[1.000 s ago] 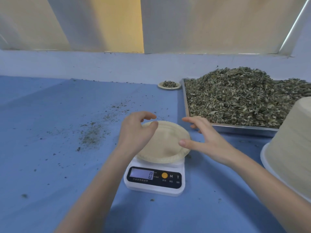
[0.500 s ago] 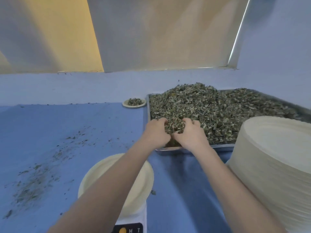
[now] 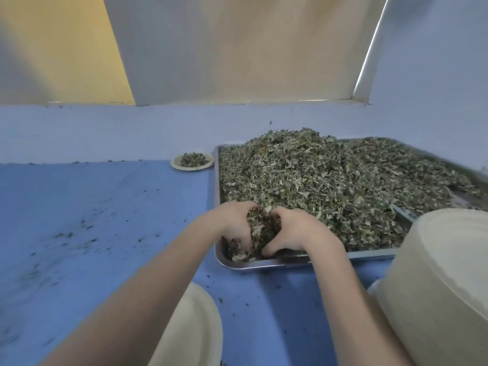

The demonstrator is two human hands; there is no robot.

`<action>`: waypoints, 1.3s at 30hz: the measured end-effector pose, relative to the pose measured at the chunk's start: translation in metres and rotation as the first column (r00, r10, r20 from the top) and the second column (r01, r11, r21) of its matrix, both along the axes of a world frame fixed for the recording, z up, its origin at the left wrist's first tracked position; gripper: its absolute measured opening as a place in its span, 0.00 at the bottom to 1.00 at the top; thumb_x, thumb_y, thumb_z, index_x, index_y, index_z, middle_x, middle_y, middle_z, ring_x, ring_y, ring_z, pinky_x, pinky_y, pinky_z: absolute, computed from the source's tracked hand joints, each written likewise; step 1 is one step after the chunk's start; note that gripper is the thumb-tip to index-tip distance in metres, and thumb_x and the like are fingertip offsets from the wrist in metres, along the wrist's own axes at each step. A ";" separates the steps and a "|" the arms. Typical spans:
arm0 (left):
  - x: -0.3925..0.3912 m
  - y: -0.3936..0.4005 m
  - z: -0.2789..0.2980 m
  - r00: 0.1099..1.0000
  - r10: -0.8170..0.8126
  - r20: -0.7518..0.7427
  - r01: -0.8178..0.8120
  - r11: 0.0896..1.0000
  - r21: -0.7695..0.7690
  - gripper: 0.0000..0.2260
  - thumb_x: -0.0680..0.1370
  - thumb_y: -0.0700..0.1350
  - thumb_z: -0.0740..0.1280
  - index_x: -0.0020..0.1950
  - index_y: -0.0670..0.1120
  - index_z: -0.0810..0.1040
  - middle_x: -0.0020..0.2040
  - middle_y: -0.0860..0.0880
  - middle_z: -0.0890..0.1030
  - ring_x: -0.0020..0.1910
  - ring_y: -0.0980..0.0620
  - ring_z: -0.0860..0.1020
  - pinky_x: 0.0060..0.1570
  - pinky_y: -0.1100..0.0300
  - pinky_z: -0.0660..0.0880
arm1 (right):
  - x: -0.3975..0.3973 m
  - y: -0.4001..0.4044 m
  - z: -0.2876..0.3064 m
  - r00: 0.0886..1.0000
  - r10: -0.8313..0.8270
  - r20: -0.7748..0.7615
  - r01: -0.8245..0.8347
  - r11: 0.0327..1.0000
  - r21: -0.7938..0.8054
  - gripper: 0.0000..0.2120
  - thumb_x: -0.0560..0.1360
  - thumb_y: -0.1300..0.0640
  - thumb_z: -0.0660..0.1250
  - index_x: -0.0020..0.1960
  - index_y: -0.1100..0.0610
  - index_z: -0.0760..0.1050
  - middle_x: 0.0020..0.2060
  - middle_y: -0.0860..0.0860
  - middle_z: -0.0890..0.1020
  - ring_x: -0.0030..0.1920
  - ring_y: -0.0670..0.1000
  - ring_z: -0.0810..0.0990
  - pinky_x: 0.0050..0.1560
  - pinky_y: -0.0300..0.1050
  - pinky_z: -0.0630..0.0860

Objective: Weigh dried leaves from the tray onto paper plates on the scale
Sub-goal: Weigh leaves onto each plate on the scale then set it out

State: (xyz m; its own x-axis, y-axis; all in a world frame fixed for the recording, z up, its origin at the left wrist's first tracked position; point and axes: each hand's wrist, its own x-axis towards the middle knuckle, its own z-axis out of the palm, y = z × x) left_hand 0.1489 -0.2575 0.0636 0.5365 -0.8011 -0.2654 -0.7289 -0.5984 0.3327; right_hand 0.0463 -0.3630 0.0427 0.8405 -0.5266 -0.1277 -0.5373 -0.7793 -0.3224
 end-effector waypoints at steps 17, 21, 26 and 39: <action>-0.024 0.008 -0.009 0.856 0.152 -0.494 -0.357 0.865 -0.352 0.44 0.68 0.26 0.69 0.77 0.52 0.55 0.65 0.39 0.71 0.45 0.39 0.82 0.45 0.47 0.81 | 0.007 0.007 0.006 0.867 -0.134 0.480 -0.121 0.878 0.463 0.19 0.65 0.68 0.72 0.47 0.45 0.76 0.44 0.50 0.79 0.27 0.46 0.81 0.29 0.39 0.79; -0.033 0.015 -0.002 0.816 0.105 -0.568 -0.435 0.760 -0.483 0.33 0.68 0.22 0.63 0.69 0.45 0.68 0.61 0.39 0.74 0.52 0.39 0.79 0.47 0.45 0.80 | 0.004 0.016 0.015 0.864 -0.113 0.491 -0.148 0.874 0.463 0.21 0.67 0.67 0.71 0.54 0.47 0.76 0.48 0.56 0.81 0.35 0.52 0.84 0.39 0.48 0.83; -0.043 0.048 0.019 0.792 0.131 -0.596 -0.525 0.644 -0.556 0.28 0.69 0.21 0.59 0.67 0.39 0.69 0.57 0.37 0.78 0.51 0.39 0.79 0.45 0.49 0.81 | -0.001 0.045 0.046 0.855 0.007 0.519 -0.228 0.904 0.362 0.22 0.68 0.63 0.71 0.61 0.50 0.75 0.42 0.50 0.81 0.33 0.44 0.82 0.33 0.37 0.79; -0.085 0.228 0.029 0.900 0.337 -0.276 -0.414 0.859 -0.301 0.27 0.71 0.36 0.72 0.68 0.50 0.70 0.63 0.50 0.73 0.59 0.50 0.73 0.53 0.56 0.73 | -0.042 0.169 0.051 0.812 0.582 0.040 -0.583 0.812 0.010 0.37 0.67 0.50 0.76 0.72 0.40 0.64 0.61 0.44 0.75 0.51 0.45 0.75 0.42 0.32 0.69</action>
State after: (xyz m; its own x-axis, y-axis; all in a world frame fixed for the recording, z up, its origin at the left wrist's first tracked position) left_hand 0.0638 -0.0291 0.0930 0.7783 -0.6097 -0.1499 -0.3629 -0.6317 0.6851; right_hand 0.0043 -0.1945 0.0934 0.9929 0.0655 -0.0995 0.0266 -0.9359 -0.3512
